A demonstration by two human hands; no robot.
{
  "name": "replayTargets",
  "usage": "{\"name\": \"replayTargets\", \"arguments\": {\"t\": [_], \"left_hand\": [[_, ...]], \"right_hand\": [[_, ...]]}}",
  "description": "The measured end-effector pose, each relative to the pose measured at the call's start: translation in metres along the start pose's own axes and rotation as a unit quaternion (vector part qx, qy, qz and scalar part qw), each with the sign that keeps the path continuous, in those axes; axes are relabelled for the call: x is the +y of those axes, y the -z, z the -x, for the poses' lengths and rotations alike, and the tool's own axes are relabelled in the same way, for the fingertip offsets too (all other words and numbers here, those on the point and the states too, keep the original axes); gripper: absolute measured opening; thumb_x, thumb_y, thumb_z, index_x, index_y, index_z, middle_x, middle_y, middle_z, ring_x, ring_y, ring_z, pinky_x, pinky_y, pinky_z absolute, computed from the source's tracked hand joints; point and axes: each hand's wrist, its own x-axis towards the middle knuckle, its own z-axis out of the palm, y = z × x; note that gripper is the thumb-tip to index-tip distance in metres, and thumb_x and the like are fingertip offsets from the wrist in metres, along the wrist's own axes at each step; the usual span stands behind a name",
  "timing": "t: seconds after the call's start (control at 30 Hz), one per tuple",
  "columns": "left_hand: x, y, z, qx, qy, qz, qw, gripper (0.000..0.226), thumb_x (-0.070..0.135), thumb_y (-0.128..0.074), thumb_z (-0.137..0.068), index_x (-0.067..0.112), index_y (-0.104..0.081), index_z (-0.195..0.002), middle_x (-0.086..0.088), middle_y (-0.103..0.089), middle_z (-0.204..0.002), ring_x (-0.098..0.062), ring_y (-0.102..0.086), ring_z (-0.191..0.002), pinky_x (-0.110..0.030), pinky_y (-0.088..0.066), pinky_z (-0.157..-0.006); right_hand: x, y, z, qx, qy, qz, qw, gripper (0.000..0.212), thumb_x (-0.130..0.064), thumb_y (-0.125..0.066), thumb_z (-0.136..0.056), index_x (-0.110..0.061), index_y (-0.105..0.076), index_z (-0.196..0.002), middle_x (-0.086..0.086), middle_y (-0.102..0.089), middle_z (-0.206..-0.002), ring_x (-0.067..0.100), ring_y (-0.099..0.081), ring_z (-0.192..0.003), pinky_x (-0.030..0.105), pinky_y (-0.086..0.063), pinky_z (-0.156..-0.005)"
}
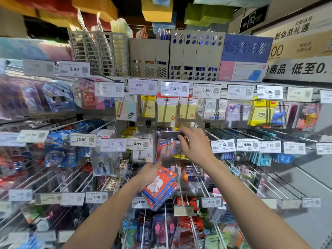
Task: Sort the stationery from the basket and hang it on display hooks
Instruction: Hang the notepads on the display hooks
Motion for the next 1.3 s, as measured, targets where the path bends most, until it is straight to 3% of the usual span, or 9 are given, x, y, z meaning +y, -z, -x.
{"name": "replayTargets", "arguments": {"t": [0.13, 0.27, 0.47, 0.57, 0.67, 0.83, 1.07, 1.2, 1.3], "left_hand": [[-0.011, 0.002, 0.011, 0.027, -0.002, 0.007, 1.000, 0.058, 0.056, -0.028, -0.108, 0.020, -0.044, -0.065, -0.001, -0.053, -0.053, -0.019, -0.058, -0.045, -0.027, -0.048, -0.060], [-0.017, 0.003, 0.016, 0.066, 0.033, 0.072, 0.995, 0.060, 0.059, -0.029, -0.107, 0.010, -0.058, -0.090, -0.008, -0.068, -0.067, -0.031, -0.074, -0.065, -0.029, -0.054, -0.060], [-0.023, -0.007, 0.023, 0.096, 0.074, 0.190, 0.974, 0.078, 0.067, -0.025, -0.104, 0.004, -0.068, -0.112, -0.018, -0.079, -0.092, -0.038, -0.077, -0.085, -0.053, -0.061, -0.084], [-0.021, -0.012, 0.039, -0.006, 0.100, 0.307, 0.947, 0.086, 0.073, -0.023, -0.101, 0.004, -0.070, -0.121, -0.022, -0.077, -0.105, -0.039, -0.076, -0.093, -0.056, -0.058, -0.093], [-0.020, -0.012, 0.057, -0.079, 0.118, 0.391, 0.910, 0.083, 0.072, -0.029, -0.100, 0.003, -0.071, -0.121, -0.024, -0.074, -0.115, -0.040, -0.073, -0.099, -0.056, -0.053, -0.101], [-0.026, -0.003, 0.071, -0.106, 0.102, 0.443, 0.884, 0.042, 0.026, -0.048, -0.101, -0.003, -0.061, -0.129, -0.028, -0.068, -0.126, -0.043, -0.068, -0.105, -0.061, -0.046, -0.107], [-0.034, -0.002, 0.068, -0.057, 0.088, 0.422, 0.901, 0.022, 0.011, -0.045, -0.106, 0.000, -0.054, -0.123, -0.026, -0.072, -0.119, -0.042, -0.073, -0.097, -0.057, -0.061, -0.082], [-0.034, -0.001, 0.066, -0.001, 0.027, 0.338, 0.941, 0.076, -0.004, -0.042, -0.105, 0.047, -0.021, -0.156, -0.013, -0.069, -0.123, -0.042, -0.074, -0.099, -0.057, -0.062, -0.077], [-0.028, -0.003, 0.068, 0.019, -0.004, 0.240, 0.970, 0.054, -0.005, -0.033, -0.101, 0.027, -0.059, -0.137, -0.015, -0.074, -0.118, -0.038, -0.075, -0.097, -0.059, -0.061, -0.081]], "right_hand": [[-0.002, -0.006, 0.027, 0.049, 0.077, 0.051, 0.994, 0.029, -0.034, -0.062, -0.083, -0.023, -0.069, -0.110, 0.006, -0.054, -0.119, 0.028, -0.043, -0.120, 0.037, -0.034, -0.080], [-0.011, -0.024, 0.061, 0.041, 0.169, 0.038, 0.984, 0.028, -0.038, -0.066, -0.083, -0.013, -0.065, -0.095, 0.002, -0.054, -0.094, 0.022, -0.049, -0.087, 0.034, -0.039, -0.065], [-0.035, -0.048, 0.086, -0.185, -0.132, -0.085, 0.970, 0.047, -0.068, -0.065, -0.079, -0.027, -0.056, -0.101, -0.004, -0.051, -0.101, 0.018, -0.053, -0.093, 0.038, -0.047, -0.081], [-0.034, -0.054, 0.086, -0.176, -0.204, -0.192, 0.944, 0.026, -0.043, -0.078, -0.081, -0.024, -0.063, -0.091, 0.002, -0.057, -0.100, 0.020, -0.058, -0.091, 0.037, -0.048, -0.080], [-0.031, -0.051, 0.089, -0.167, -0.306, -0.371, 0.861, 0.017, -0.006, -0.075, -0.084, -0.008, -0.068, -0.100, 0.011, -0.075, -0.097, 0.028, -0.074, -0.089, 0.051, -0.060, -0.085], [-0.027, -0.044, 0.088, -0.091, -0.410, -0.501, 0.757, 0.023, 0.021, -0.056, -0.085, 0.002, -0.060, -0.096, 0.018, -0.071, -0.083, 0.029, -0.070, -0.068, 0.044, -0.060, -0.068], [-0.031, -0.042, 0.089, -0.065, -0.441, -0.592, 0.671, 0.027, 0.021, -0.048, -0.090, 0.001, -0.057, -0.106, 0.022, -0.071, -0.094, 0.033, -0.072, -0.077, 0.048, -0.060, -0.074], [-0.034, -0.041, 0.087, -0.064, -0.434, -0.594, 0.675, 0.031, 0.018, -0.048, -0.090, 0.001, -0.056, -0.114, 0.026, -0.072, -0.104, 0.035, -0.074, -0.081, 0.049, -0.061, -0.073], [-0.039, -0.036, 0.084, -0.076, -0.416, -0.578, 0.698, 0.034, 0.020, -0.047, -0.088, -0.002, -0.055, -0.113, 0.022, -0.072, -0.103, 0.029, -0.075, -0.077, 0.042, -0.062, -0.063]]}}
